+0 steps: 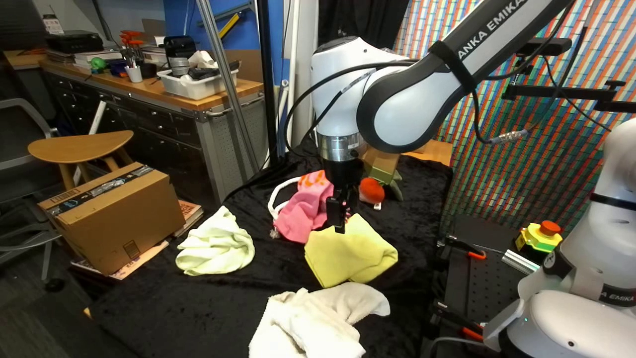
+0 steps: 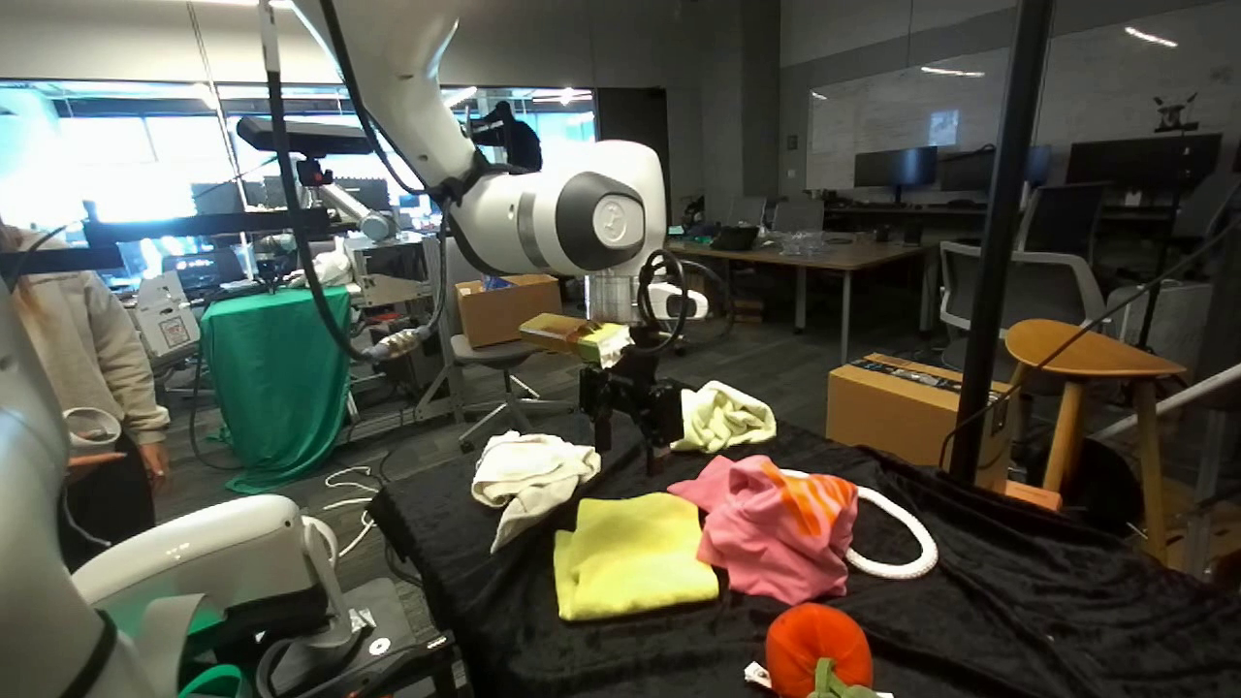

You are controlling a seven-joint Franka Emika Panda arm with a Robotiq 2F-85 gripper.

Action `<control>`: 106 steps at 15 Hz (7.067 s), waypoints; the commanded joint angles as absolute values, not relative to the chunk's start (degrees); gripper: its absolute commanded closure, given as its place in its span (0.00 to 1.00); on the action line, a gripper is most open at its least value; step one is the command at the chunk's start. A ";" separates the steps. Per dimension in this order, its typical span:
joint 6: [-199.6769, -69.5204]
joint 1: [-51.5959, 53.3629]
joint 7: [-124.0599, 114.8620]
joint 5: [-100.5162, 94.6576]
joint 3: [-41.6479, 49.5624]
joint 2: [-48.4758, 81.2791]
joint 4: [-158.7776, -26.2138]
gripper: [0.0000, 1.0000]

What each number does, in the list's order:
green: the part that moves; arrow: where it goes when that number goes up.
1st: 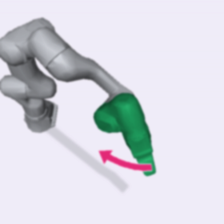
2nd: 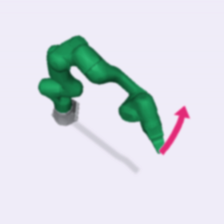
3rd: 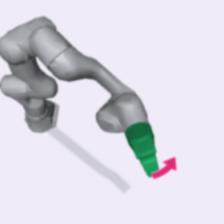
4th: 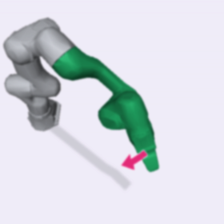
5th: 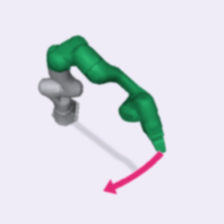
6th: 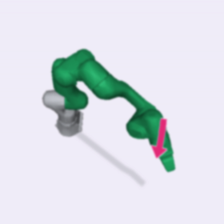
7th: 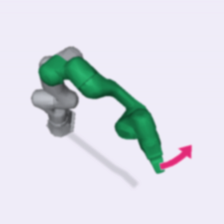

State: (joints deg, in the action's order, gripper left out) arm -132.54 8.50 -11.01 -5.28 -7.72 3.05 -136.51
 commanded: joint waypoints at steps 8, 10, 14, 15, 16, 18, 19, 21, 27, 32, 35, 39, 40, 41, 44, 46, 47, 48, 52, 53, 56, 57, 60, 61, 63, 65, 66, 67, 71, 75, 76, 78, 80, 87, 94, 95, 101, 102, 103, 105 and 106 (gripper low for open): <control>-134.05 8.66 -16.81 -5.72 -6.69 7.16 -140.58 0.00; -133.39 8.60 -17.84 -5.08 -6.53 7.08 -141.50 0.00; -133.56 8.78 -19.51 -5.26 -6.40 7.14 -143.00 0.00; -133.60 8.74 -19.82 -5.39 -6.32 7.32 -143.21 0.00; -133.87 8.58 -19.65 -5.11 -6.25 7.27 -143.61 0.00; -134.60 8.42 -19.87 -5.05 -6.04 7.83 -143.94 0.00; -134.83 8.42 -20.09 -5.19 -5.90 8.07 -144.07 0.00; -135.17 8.35 -19.91 -5.01 -5.67 8.77 -144.09 0.00; -135.92 8.46 -19.55 -4.85 -5.24 9.80 -144.22 0.28; -135.97 8.55 -19.99 -5.24 -5.02 9.51 -144.53 0.63; -135.97 8.64 -19.97 -5.29 -5.10 8.69 -144.83 0.86; -135.51 8.62 -19.59 -4.99 -5.33 6.93 -145.20 0.99; -135.41 8.49 -18.96 -4.58 -5.47 5.59 -145.56 1.00; -135.30 8.41 -18.81 -4.36 -5.52 4.80 -145.66 0.97; -136.04 8.06 -20.30 -5.52 -5.11 0.85 -145.65 0.97; -136.21 7.59 -21.99 -6.38 -4.86 -1.25 -144.97 0.97; -136.31 7.22 -22.37 -6.32 -4.77 -2.28 -144.65 0.97; -136.59 6.72 -23.16 -6.10 -4.57 -3.07 -144.13 0.97; -136.60 4.36 -26.41 -5.15 -3.93 -6.35 -141.56 0.97; -136.80 3.73 -27.12 -4.83 -3.79 -6.98 -140.83 0.97; -136.88 2.07 -28.95 -4.64 -3.62 -8.22 -137.59 0.97; -136.95 1.63 -29.31 -4.84 -3.64 -8.36 -136.57 0.97; -136.58 0.69 -29.58 -5.81 -3.83 -7.83 -132.35 0.98; -136.37 0.52 -29.50 -6.11 -3.87 -7.34 -130.99 0.97; -136.34 0.34 -29.28 -6.55 -3.93 -6.24 -128.70 0.98; -135.96 0.36 -29.02 -6.99 -3.97 -4.85 -126.84 0.97; -135.78 0.39 -29.20 -7.27 -3.96 -3.79 -125.99 0.98; -135.67 0.46 -29.22 -7.41 -3.89 -2.77 -125.21 0.97; -134.53 0.84 -29.96 -9.04 -3.07 3.38 -121.45 0.98; -132.63 1.55 -31.01 -10.80 -0.95 10.58 -117.60 0.98; -131.86 1.80 -31.77 -11.37 -0.18 12.58 -116.33 0.98; -129.96 2.34 -33.67 -11.83 1.39 16.42 -113.58 0.98; -127.74 2.97 -35.08 -11.63 2.75 19.62 -111.00 0.98; -123.73 4.30 -33.77 -10.35 4.19 24.05 -106.58 0.94; -120.96 6.06 -32.68 -13.98 4.28 16.50 -110.03 0.35; -119.84 6.07 -31.97 -14.47 3.94 14.98 -110.47 0.27; -117.64 7.31 -28.48 -17.84 1.05 7.37 -111.55 0.00; -118.49 7.63 -27.75 -18.13 0.16 6.82 -111.57 0.00; -118.62 7.78 -26.76 -17.93 -0.72 6.02 -111.63 0.00; -119.59 8.53 -25.30 -17.31 -2.70 5.66 -111.28 0.00; -120.24 9.12 -25.08 -17.13 -3.81 6.16 -110.93 0.00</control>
State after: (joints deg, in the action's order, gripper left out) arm -118.48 7.92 -27.12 -16.89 -1.72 7.44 -110.17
